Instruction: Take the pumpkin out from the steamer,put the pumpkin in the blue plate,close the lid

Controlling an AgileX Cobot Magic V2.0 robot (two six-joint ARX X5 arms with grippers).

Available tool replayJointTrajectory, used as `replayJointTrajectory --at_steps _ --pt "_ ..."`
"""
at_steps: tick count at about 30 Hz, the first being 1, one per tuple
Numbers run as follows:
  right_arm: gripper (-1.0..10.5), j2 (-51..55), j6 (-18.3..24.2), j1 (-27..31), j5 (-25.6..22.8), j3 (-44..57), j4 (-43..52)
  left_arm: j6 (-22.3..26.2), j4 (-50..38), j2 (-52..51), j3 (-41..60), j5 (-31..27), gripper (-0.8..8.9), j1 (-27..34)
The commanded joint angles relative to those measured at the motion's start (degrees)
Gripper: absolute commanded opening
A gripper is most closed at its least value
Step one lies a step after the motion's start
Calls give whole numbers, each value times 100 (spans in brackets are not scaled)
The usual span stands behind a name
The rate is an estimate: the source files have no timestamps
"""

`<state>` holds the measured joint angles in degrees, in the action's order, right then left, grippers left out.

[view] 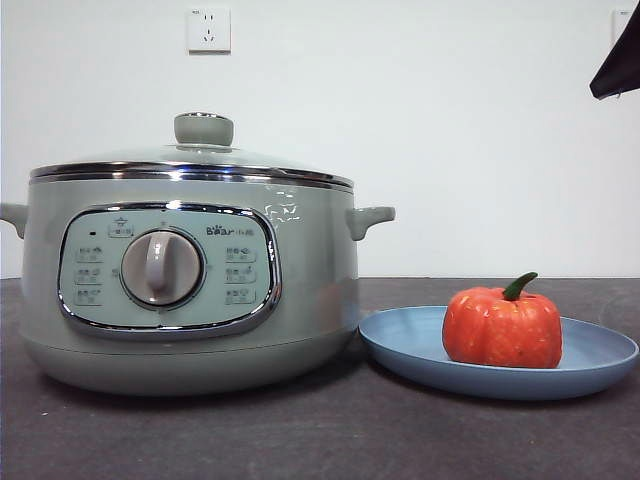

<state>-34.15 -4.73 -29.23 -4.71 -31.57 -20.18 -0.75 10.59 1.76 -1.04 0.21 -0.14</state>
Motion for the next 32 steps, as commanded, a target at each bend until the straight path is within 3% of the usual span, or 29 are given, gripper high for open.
replayJointTrajectory --at_steps 1,26,32 --pt "2 9 -20 -4 -15 28 13 -138 9 -4 90 13 -3 20" --pt "2 11 -17 -4 -17 26 -87 -138 -2 -4 90 -7 -3 20" --pt "1 525 643 297 -133 127 -201 -138 -4 -4 90 -7 -3 20"
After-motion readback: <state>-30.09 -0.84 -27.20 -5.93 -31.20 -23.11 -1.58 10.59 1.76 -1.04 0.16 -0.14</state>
